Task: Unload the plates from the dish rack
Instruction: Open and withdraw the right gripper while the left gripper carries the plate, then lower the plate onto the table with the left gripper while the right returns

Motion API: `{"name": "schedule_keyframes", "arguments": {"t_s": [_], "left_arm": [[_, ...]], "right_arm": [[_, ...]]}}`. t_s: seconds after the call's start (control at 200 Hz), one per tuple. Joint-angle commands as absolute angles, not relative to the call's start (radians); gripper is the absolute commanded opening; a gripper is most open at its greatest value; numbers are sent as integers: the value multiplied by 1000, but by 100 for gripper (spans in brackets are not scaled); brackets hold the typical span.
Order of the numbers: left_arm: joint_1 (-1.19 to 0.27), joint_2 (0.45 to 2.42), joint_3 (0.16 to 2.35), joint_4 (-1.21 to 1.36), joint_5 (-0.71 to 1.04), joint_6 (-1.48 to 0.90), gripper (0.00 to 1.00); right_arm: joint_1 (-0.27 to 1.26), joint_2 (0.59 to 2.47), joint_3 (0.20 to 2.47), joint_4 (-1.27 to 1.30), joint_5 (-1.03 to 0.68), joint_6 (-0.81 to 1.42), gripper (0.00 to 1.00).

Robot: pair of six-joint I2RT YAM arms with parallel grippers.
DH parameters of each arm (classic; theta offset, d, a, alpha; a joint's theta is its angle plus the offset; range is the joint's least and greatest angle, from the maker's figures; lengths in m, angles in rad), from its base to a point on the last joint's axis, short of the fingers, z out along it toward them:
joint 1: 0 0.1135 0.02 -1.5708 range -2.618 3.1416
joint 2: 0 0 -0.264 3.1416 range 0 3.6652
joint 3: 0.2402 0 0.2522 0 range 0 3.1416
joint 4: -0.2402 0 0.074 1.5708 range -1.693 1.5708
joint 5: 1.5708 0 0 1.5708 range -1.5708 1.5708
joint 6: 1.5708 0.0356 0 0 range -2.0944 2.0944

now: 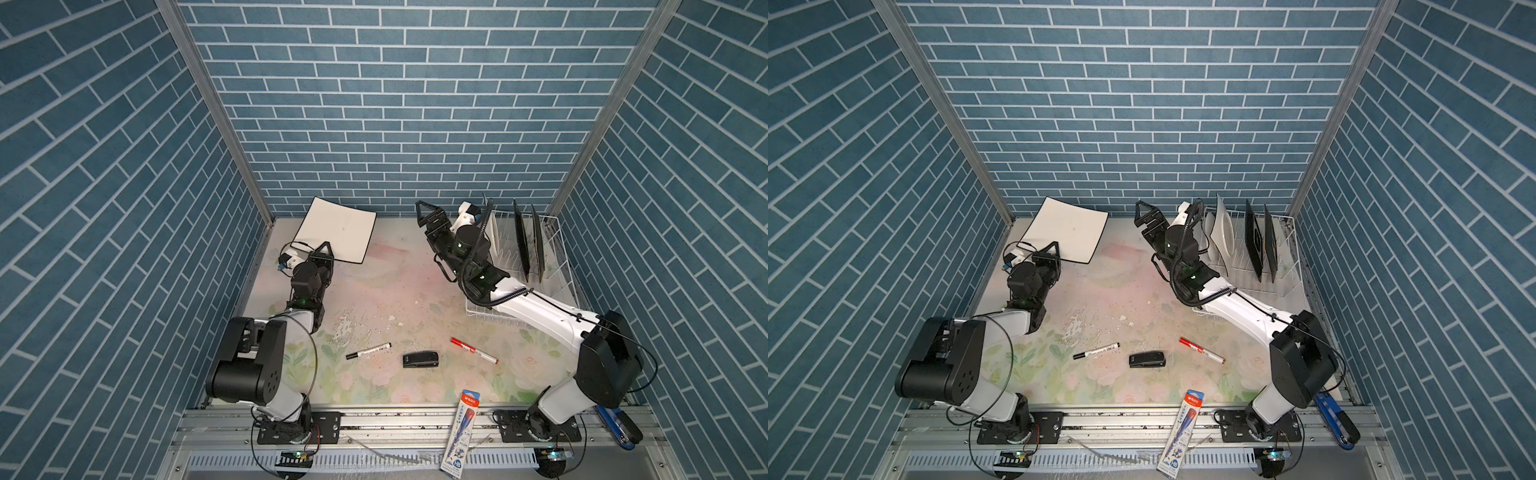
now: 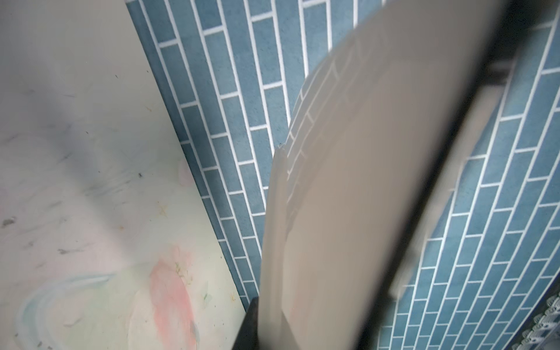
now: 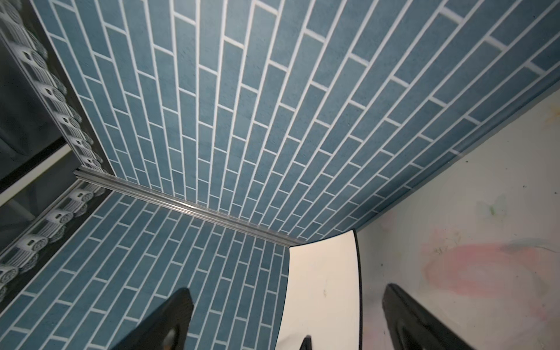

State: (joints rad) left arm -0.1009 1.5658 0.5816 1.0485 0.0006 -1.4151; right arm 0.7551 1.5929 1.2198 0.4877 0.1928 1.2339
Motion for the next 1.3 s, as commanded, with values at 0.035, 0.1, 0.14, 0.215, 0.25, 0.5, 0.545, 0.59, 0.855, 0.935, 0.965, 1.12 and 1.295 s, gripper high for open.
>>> {"name": "schedule_keyframes", "arguments": {"t_s": [0.035,0.1,0.14,0.215,0.25,0.5,0.545,0.59,0.855,0.935,0.965,1.12,1.295], "left_arm": [[-65,1565,594,1351,17,-1440,0],[-44,1569,577,1346,-2,-1432,0],[-28,1571,570,1346,-6,-1427,0],[0,1580,562,1347,-6,-1426,0],[12,1583,558,1349,-5,-1427,0],[76,1627,550,1345,16,-1438,0],[85,1635,548,1347,14,-1439,0],[94,1643,549,1348,18,-1443,0],[123,1677,558,1335,52,-1438,0],[133,1698,568,1341,63,-1462,0],[136,1703,575,1332,69,-1469,0],[146,1707,612,1285,90,-1459,0],[151,1684,635,1132,80,-1432,0]], "right_arm": [[749,1644,1302,346,64,1232,99],[750,1663,1315,317,44,1220,99],[750,1673,1325,296,29,1201,99],[749,1692,1360,212,1,1159,99],[750,1700,1376,168,-9,1137,99],[750,1730,1391,79,-83,1054,99],[750,1734,1394,61,-118,1045,99],[750,1738,1390,52,-132,1039,99],[752,1762,1359,68,-248,1035,99],[751,1763,1342,87,-258,1048,99],[752,1764,1338,90,-258,1049,99],[753,1786,1352,79,-277,1049,99],[750,1799,1356,97,-293,1065,99]]}}
